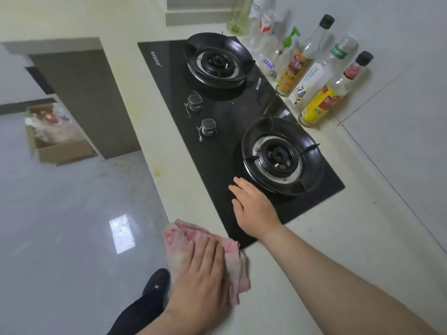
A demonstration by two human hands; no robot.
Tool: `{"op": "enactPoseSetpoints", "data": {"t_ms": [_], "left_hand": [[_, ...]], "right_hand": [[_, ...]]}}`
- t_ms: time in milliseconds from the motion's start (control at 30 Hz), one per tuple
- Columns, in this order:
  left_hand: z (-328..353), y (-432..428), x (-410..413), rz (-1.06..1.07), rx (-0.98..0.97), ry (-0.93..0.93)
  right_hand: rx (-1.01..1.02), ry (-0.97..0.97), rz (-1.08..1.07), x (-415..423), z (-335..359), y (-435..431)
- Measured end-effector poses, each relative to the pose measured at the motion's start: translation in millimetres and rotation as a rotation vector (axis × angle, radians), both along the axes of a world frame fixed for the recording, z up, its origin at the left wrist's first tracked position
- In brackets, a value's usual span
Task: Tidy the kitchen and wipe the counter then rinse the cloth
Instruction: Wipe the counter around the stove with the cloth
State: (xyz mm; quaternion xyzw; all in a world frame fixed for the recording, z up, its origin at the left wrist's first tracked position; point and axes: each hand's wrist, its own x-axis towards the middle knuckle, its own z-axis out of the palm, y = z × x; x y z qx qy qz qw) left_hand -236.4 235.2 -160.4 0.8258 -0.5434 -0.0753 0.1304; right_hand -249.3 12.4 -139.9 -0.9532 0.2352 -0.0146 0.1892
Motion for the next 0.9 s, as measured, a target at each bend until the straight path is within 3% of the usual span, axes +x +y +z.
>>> {"op": "enactPoseSetpoints", "data": {"t_ms": [233,467,600,767,900], "left_hand": [[-2,-40,14,0.348,0.052,0.100],[-3,-44,36,0.059,-0.421,0.262],[-12,-70,28,-0.047,-0.242,0.100],[0,-119,68,0.368,-0.294,0.232],[7,-145,123,0.511,-0.212,0.195]], "right_hand": [[0.139,-0.102,-0.106,-6,-8,-6],[0.162,-0.083,-0.024,-44,-8,-34],[0.173,-0.096,-0.039,-49,-16,-37],[0.146,-0.056,-0.017,-48,-15,-37],[0.065,0.019,0.024,-46,-16,-35]]}}
